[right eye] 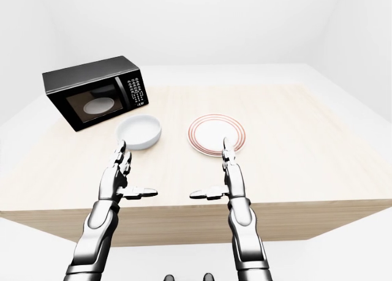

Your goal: Pick up the white bowl and put it on the plate.

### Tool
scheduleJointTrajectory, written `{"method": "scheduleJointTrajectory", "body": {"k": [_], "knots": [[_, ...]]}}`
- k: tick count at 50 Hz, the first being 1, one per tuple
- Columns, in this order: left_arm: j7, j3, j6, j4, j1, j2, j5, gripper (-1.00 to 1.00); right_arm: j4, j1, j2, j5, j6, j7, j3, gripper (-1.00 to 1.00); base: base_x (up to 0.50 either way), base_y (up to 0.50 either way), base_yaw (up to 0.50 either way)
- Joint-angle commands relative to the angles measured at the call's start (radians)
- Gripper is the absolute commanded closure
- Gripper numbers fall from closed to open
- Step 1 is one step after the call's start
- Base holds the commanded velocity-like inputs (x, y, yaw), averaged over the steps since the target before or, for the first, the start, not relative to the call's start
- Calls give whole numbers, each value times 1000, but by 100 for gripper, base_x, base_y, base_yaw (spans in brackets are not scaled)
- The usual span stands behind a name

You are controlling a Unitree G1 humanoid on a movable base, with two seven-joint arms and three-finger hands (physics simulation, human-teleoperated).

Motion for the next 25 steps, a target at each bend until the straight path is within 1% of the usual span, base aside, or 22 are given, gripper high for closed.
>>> {"method": "scheduleJointTrajectory", "body": {"k": [1, 9, 12, 16, 21, 24, 25], "knots": [[-1, 1, 0, 0, 0, 0, 0, -100, 1, 1, 2, -7, 0, -1, 5, -100, 0, 22, 0], [-1, 1, 2, 0, -2, 1, 0, -100, 4, -1, 3, -10, 0, -2, 9, -100, 0, 22, 0], [-1, 1, -1, 2, -2, 1, 0, -100, 14, -3, 2, -10, -7, -2, 9, -100, 0, 22, 0], [-1, 1, -1, 3, -2, 1, 0, -100, 10, 0, 2, -10, -6, -1, 8, -100, 0, 22, 0], [0, 1, -1, 3, -2, 1, 0, -100, 24, -3, 2, -14, -15, -2, 9, -100, 0, 22, 0], [0, 1, -1, 3, -2, 0, 0, -100, 25, -4, 2, -13, -16, -2, 7, -100, 0, 22, 0], [-1, 1, -1, 3, -2, 0, 0, -100, 22, -4, 2, -13, -12, -2, 8, -100, 0, 22, 0]]}}
